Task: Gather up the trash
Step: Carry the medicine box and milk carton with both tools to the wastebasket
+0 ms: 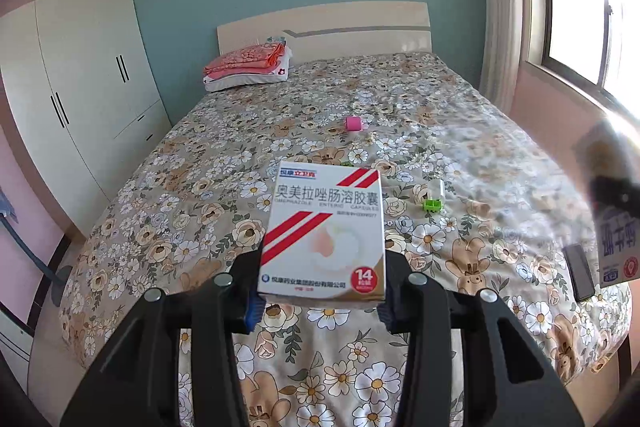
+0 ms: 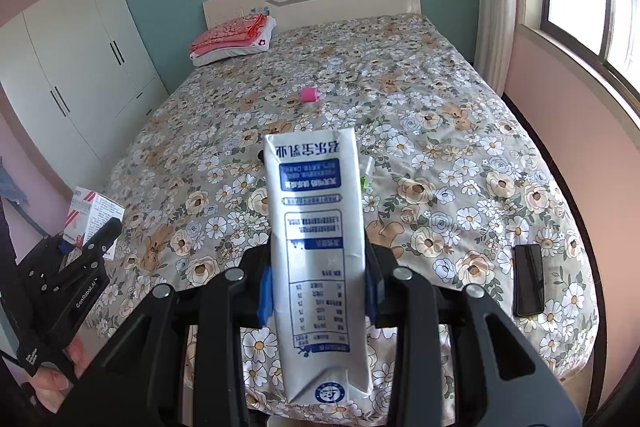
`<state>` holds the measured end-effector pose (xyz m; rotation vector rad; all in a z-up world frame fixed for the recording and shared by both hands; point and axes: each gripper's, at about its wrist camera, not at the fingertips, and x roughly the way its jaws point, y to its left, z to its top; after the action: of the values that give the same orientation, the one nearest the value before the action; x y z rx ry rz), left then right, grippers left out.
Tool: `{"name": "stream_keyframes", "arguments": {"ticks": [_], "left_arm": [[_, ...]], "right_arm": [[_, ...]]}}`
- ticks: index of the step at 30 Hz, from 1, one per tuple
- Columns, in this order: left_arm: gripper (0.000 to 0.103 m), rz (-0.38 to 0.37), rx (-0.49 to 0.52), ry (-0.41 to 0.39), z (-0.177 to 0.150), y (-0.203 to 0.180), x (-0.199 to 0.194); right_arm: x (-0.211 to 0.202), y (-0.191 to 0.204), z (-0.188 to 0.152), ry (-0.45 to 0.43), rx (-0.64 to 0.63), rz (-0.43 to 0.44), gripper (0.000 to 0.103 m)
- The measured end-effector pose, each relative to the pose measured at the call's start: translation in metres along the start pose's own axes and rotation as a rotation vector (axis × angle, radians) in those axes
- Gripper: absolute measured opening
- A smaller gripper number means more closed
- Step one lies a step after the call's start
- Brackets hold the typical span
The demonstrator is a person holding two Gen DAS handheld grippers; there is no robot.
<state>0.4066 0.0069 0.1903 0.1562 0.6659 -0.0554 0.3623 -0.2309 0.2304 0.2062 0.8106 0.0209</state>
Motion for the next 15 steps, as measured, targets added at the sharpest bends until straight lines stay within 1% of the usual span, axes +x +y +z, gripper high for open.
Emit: {"name": "stream_keyframes", "arguments": {"ticks": [2, 4, 8, 11, 15], "left_arm": [[0.045, 0.016, -0.009, -0.007, -0.006, 0.000, -0.019], [0.045, 0.013, -0.013, -0.017, -0.014, 0.000, -0.039], [0.045, 0.051, -0.004, -0.040, -0.034, -0.002, -0.075], [0.045, 0.046, -0.001, -0.048, -0.049, -0.004, -0.099], [0.046, 0.068, 0.014, -0.061, -0.073, -0.005, -0.127]], "right_arm": [[-0.023, -0.006, -0.008, -0.017, -0.003, 0.002, 0.035], [-0.045, -0.011, -0.017, -0.033, -0.008, 0.006, 0.035], [-0.081, -0.024, -0.039, -0.056, -0.009, 0.037, 0.035], [-0.102, -0.030, -0.058, -0.062, -0.016, 0.055, 0.035], [-0.125, -0.037, -0.085, -0.073, -0.040, 0.076, 0.035]]}}
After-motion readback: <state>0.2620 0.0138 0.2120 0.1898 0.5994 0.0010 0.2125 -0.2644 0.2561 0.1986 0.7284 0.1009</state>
